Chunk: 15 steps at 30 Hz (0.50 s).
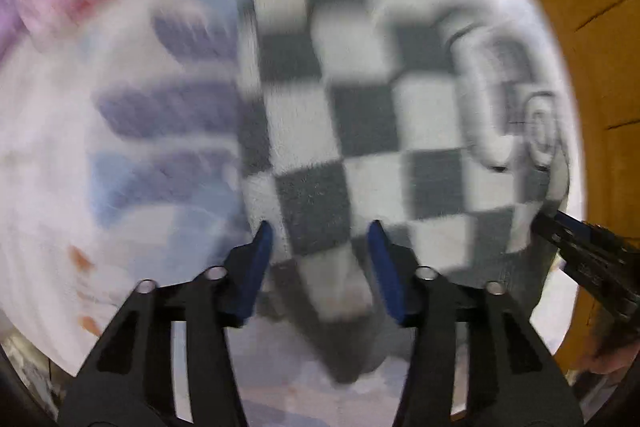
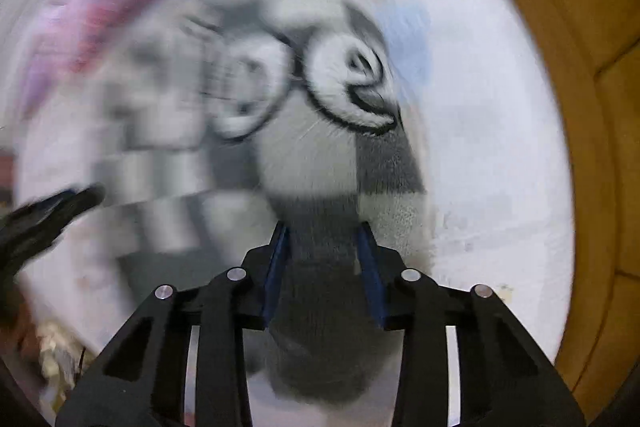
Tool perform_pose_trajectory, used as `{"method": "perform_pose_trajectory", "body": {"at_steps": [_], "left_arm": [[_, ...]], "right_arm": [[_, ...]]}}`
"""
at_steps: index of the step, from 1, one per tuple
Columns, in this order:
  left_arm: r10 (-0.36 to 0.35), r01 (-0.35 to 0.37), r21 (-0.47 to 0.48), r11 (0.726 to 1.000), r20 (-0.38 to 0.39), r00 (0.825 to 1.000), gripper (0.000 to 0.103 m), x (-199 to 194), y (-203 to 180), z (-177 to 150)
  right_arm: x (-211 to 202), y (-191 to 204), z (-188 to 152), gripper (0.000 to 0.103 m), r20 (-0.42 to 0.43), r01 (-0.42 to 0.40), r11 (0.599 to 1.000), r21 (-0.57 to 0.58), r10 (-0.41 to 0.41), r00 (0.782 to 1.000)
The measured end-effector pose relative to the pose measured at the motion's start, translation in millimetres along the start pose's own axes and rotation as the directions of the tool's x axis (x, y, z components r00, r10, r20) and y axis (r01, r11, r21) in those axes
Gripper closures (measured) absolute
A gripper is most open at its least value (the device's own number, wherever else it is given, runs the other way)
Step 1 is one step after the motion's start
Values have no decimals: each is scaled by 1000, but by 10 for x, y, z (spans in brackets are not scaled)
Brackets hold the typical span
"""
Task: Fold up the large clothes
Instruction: 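Lower the bundle onto the sheet with both grippers and open them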
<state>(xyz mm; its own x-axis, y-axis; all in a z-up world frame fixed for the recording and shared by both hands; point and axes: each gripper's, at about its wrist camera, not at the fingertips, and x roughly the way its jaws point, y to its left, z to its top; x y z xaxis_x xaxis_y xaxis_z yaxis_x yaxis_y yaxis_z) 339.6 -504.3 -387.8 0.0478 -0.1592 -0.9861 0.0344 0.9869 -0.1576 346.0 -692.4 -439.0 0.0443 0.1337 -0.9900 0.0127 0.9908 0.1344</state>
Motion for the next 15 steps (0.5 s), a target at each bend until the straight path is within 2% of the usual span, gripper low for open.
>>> {"method": "perform_pose_trajectory", "body": {"at_steps": [1,2,5,6,7,8,9,10,12,14,15], "left_arm": [[-41,40,-7,999,-12,999,51,175,35,42],[-57,57,-10,998,16,998,49,227,68,98],[-35,35,37,999,3,999,51,96,72,239],[-10,7,60,998,33,999,56,-53,63,265],[13,-19,78,997,74,997,61,-188,53,288],[30,-42,96,994,124,992,61,-351,25,308],[15,-33,104,994,170,985,61,-508,31,373],[-28,8,100,995,198,980,61,-617,44,473],[-83,61,102,993,231,969,63,-630,-9,716],[-68,45,103,994,234,970,76,-467,-49,1008],[-59,46,71,996,202,977,78,-221,-45,1216]], "right_arm": [[104,-52,24,61,21,-12,1000,27,12,1000],[95,-108,39,60,30,-41,997,68,39,999],[-179,-66,-4,64,20,-27,999,48,26,999],[-343,-42,-40,64,39,-24,999,27,23,999],[-566,-21,-53,64,95,-47,999,19,45,995],[-751,8,-33,65,149,-84,996,11,82,985],[-864,42,4,65,183,-108,994,-1,106,977],[-969,112,94,65,214,-130,991,-27,133,968],[-946,266,352,66,254,-130,988,-84,148,956],[-634,360,740,73,264,-14,996,-85,36,964],[-466,340,874,72,263,-20,998,-66,37,964]]}}
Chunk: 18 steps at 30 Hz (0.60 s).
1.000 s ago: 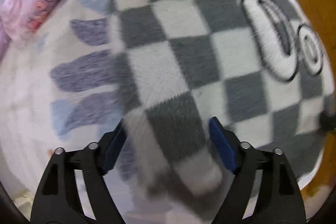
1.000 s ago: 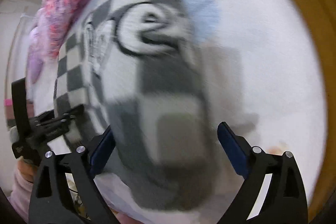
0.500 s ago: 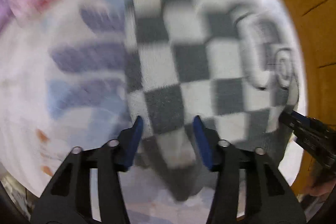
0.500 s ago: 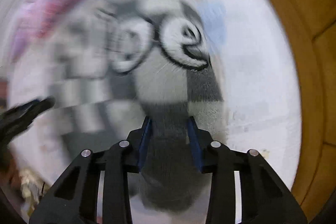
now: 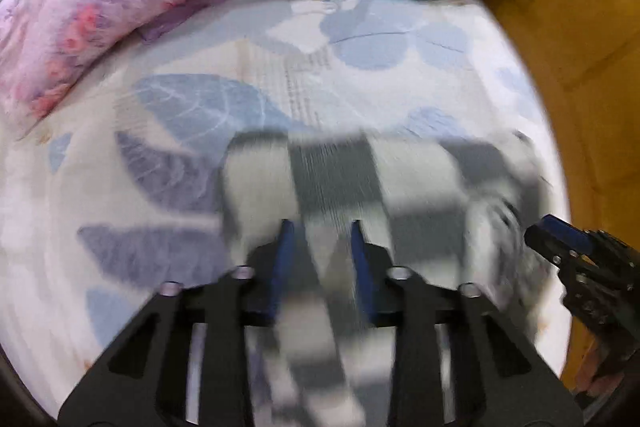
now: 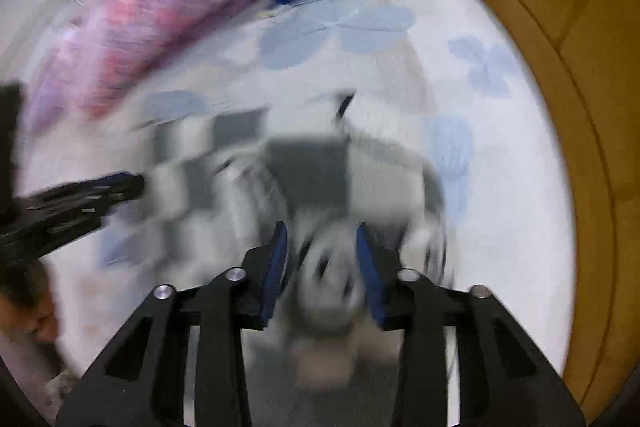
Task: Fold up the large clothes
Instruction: 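Lower the bundle onto the sheet with both grippers and open them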
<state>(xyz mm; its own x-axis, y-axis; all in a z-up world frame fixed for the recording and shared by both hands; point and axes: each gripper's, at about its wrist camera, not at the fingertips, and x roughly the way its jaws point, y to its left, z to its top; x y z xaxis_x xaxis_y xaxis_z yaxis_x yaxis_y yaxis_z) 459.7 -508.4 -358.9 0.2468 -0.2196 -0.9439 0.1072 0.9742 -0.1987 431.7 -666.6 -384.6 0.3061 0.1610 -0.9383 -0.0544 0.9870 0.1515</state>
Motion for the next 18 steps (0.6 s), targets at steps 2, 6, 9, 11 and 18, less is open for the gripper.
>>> {"method": "perform_pose_trajectory", "body": {"at_steps": [2,6,9,11,18], "left_arm": [[22,-23,-66,998,-20,1000,78,391,76,171],[16,-16,-87,996,4,1000,76,476,219,382],[-9,12,-88,996,28,1000,75,128,258,49],[-18,21,-106,994,35,999,61,-43,231,-347],[46,-46,12,999,32,998,54,-13,-26,-1732]], "right_arm": [[149,-51,127,73,65,-36,998,49,33,997],[177,174,242,72,99,84,996,-10,-82,992],[-24,147,-51,71,74,59,998,30,-62,995],[-186,122,-373,71,86,30,998,57,-34,996],[-149,65,-1642,73,-49,29,985,170,-21,999]]}}
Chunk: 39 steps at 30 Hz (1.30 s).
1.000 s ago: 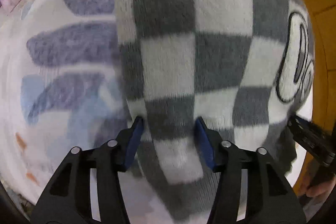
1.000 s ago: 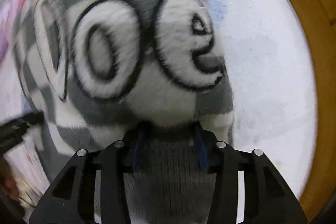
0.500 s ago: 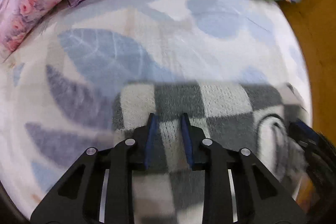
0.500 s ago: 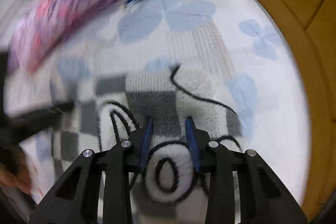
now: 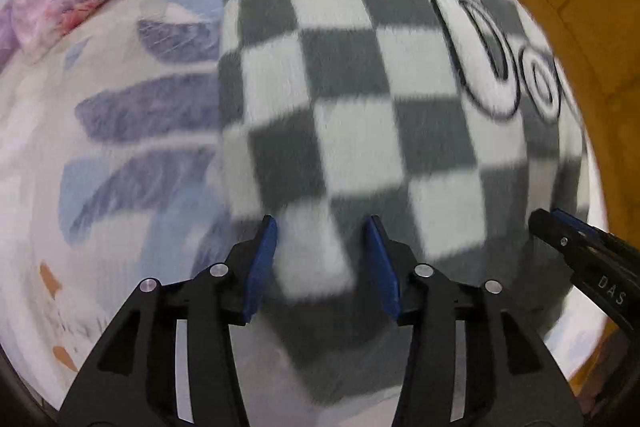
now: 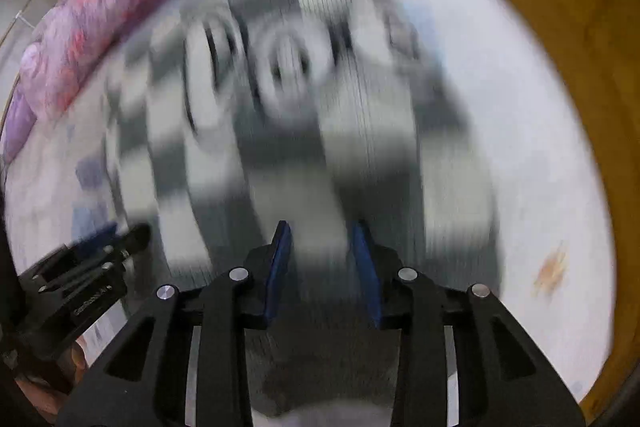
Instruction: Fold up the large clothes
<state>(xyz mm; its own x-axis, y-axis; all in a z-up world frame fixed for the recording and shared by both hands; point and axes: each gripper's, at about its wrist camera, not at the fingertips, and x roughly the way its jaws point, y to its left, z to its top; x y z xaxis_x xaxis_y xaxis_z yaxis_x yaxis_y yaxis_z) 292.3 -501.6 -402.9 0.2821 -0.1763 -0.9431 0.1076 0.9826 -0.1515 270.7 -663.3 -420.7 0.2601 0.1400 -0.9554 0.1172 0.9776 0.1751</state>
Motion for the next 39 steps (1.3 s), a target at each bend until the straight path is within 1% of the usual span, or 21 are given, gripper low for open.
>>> {"method": "perform_pose_trajectory", "body": {"at_steps": [1,2,3,4,6,7,10,12,13,14,15,17,18,21,23,27,29,31,35,38,39], "left_arm": [[-28,27,-29,999,-26,999,54,10,48,-65],[-89,83,-96,992,-58,994,54,-1,162,-161],[-113,102,-131,986,-80,990,48,0,234,-235],[-120,100,-168,981,-115,986,35,60,310,-326],[-190,163,-236,958,-96,977,34,161,431,-443],[-209,178,-244,953,-105,972,34,173,444,-411],[-157,137,-165,977,-112,981,34,61,364,-234],[-133,119,-121,985,-111,985,34,-35,324,-150],[-141,127,-116,985,-122,983,34,-85,326,-135],[-151,136,-117,984,-127,980,34,-120,339,-130],[-170,155,-116,981,-130,977,34,-197,363,-127],[-148,138,-89,986,-125,981,32,-365,414,-135],[-135,127,-69,989,-124,983,26,-473,469,-132],[-90,89,-14,996,-106,990,12,-733,530,-94],[-42,45,23,999,-109,993,12,-929,577,-70],[-29,35,49,998,-107,994,12,-1349,738,-247],[-57,63,45,997,-125,990,12,-1575,860,-342],[-77,83,52,995,-111,991,12,-1823,933,-428],[-82,85,120,989,-26,996,12,-2480,1059,-680],[-105,100,143,985,23,994,12,-2866,1129,-825],[-106,96,159,983,54,993,12,-3046,1142,-886]], "right_arm": [[44,-15,-130,73,-14,4,1000,20,-4,1000],[71,-19,-225,73,-22,10,999,51,-9,1000],[70,16,-297,73,-4,26,997,76,-26,1000],[71,59,-308,73,7,49,996,73,-50,999],[176,107,-273,71,4,74,995,72,-75,997],[182,103,-251,71,-2,73,994,87,-73,997],[51,155,-181,71,-32,63,996,68,-61,998],[-54,173,-134,56,-85,23,995,96,-15,996],[-113,170,-125,40,-100,0,991,136,13,995],[-188,176,-114,34,-97,-2,984,177,19,995],[-316,213,-114,34,-72,-8,976,218,25,997],[-510,312,-106,25,-39,-31,969,243,41,998],[-641,400,-121,23,-25,-23,969,247,30,999],[-993,642,-236,22,27,-18,974,226,12,1000],[-1320,826,-362,18,68,-24,980,199,11,998],[-1995,1088,-690,14,168,-15,981,194,-18,986],[-2310,1238,-841,11,212,-19,979,201,-25,977],[-2604,1329,-1017,11,258,-37,977,209,-18,966],[-3098,1553,-1249,10,308,-59,974,219,-11,951],[-3458,1735,-1447,9,355,-83,966,244,-9,935],[-3528,1788,-1497,9,359,-69,967,245,-24,933]]}}
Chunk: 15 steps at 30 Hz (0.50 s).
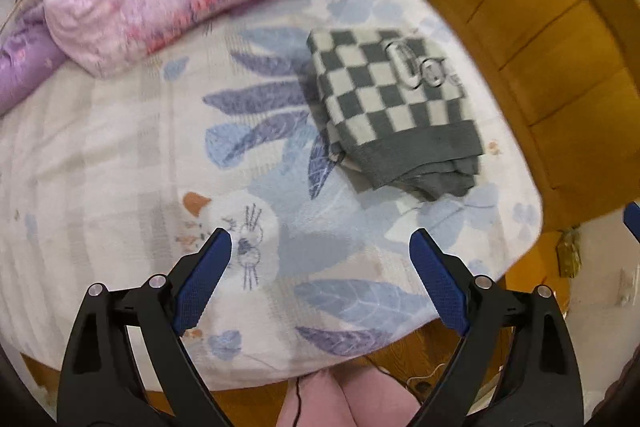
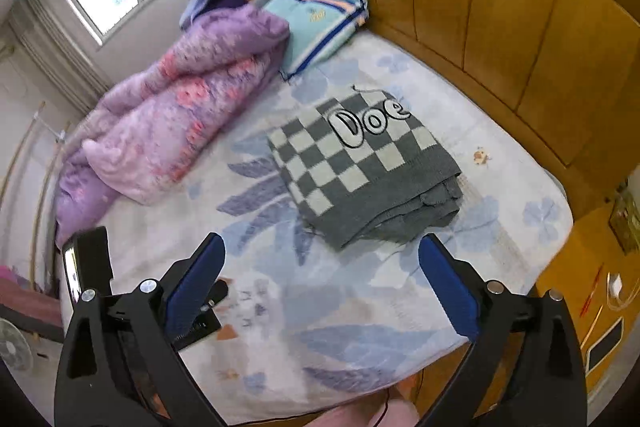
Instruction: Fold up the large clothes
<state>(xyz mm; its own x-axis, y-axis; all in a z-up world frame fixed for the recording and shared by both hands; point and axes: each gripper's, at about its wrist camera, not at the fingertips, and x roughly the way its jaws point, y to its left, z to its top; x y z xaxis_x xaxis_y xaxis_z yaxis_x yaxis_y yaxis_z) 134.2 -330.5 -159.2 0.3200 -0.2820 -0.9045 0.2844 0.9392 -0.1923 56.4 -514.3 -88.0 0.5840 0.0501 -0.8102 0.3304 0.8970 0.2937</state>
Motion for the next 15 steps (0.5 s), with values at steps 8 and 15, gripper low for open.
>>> {"method": "perform_pose_trajectory", "body": {"at_steps": [8,15], "left_arm": [[-3,-5,55,998,147,989,11,-1172,33,-474],[10,-21,34,999,296,955,6,-2115,353,-827]], "right_arm": [[-678,466,-409,9,87,119,984,-129,-109,990],[-1258,816,-740,8,196,121,980,-155,-89,977]]}}
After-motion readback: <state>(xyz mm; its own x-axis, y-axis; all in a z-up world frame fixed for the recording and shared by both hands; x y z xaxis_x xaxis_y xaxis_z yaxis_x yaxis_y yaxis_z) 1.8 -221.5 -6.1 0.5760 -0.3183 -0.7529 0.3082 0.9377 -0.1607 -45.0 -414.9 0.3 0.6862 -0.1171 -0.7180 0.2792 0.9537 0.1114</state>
